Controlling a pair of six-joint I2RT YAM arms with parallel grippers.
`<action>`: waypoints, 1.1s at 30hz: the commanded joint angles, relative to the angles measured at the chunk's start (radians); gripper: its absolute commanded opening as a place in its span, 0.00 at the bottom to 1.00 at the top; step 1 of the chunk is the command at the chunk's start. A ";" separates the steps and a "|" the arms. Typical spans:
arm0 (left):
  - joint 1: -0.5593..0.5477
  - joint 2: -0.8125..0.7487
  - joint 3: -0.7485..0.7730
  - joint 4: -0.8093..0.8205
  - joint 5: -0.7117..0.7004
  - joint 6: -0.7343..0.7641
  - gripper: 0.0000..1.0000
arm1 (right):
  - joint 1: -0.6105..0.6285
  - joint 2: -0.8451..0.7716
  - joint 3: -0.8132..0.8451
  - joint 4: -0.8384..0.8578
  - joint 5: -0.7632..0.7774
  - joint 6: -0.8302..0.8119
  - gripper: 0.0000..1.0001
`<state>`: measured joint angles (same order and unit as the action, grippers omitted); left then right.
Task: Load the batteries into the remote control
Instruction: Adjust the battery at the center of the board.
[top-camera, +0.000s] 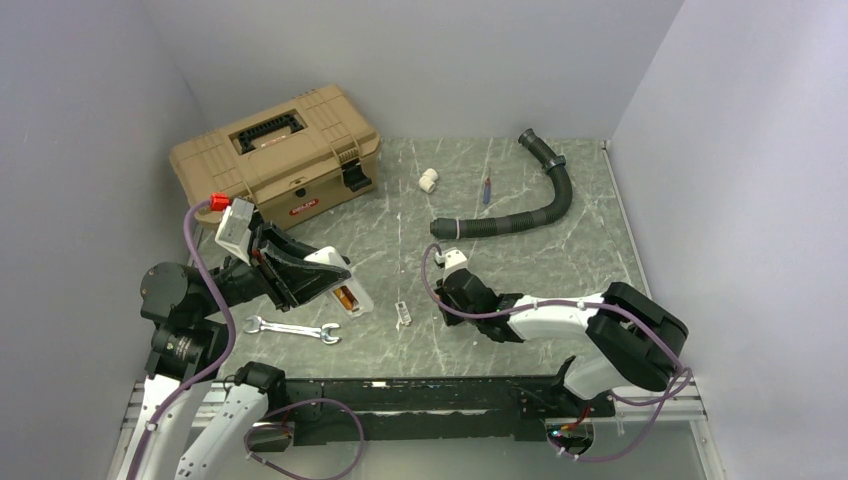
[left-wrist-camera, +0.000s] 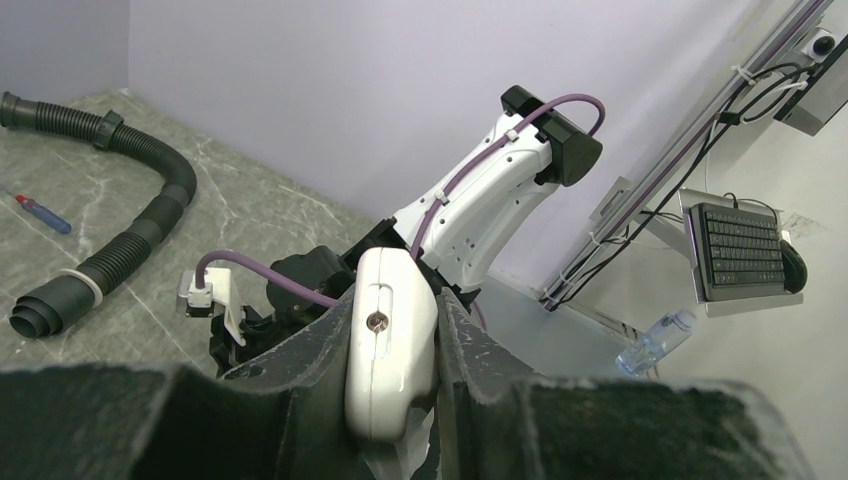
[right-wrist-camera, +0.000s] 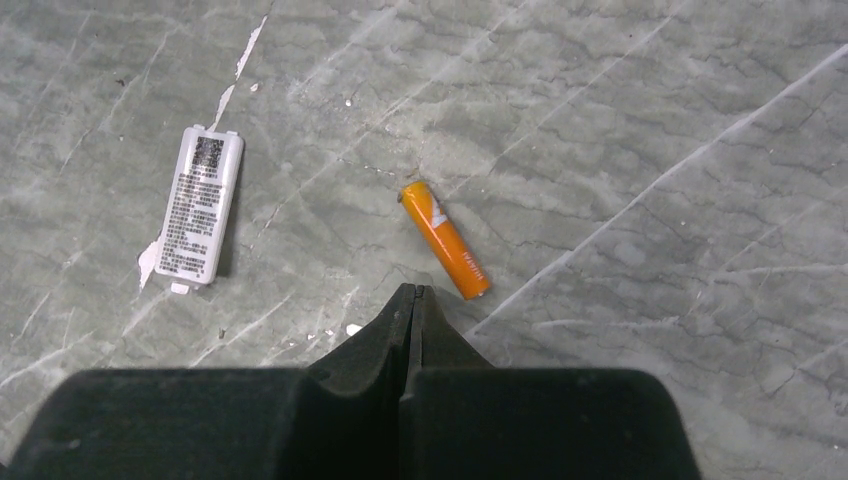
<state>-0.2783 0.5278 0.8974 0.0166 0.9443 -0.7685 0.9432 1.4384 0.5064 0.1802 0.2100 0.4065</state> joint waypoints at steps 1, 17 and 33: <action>0.004 0.008 0.044 0.007 -0.011 0.029 0.00 | -0.001 0.025 0.024 -0.031 0.033 -0.026 0.00; 0.004 0.008 0.032 0.005 -0.012 0.034 0.00 | -0.002 0.004 0.036 -0.064 0.059 -0.042 0.00; 0.004 0.005 0.053 -0.044 -0.017 0.061 0.00 | -0.015 0.041 0.052 -0.080 0.115 -0.046 0.00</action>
<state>-0.2783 0.5285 0.9009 -0.0284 0.9436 -0.7403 0.9375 1.4483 0.5247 0.1486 0.2844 0.3809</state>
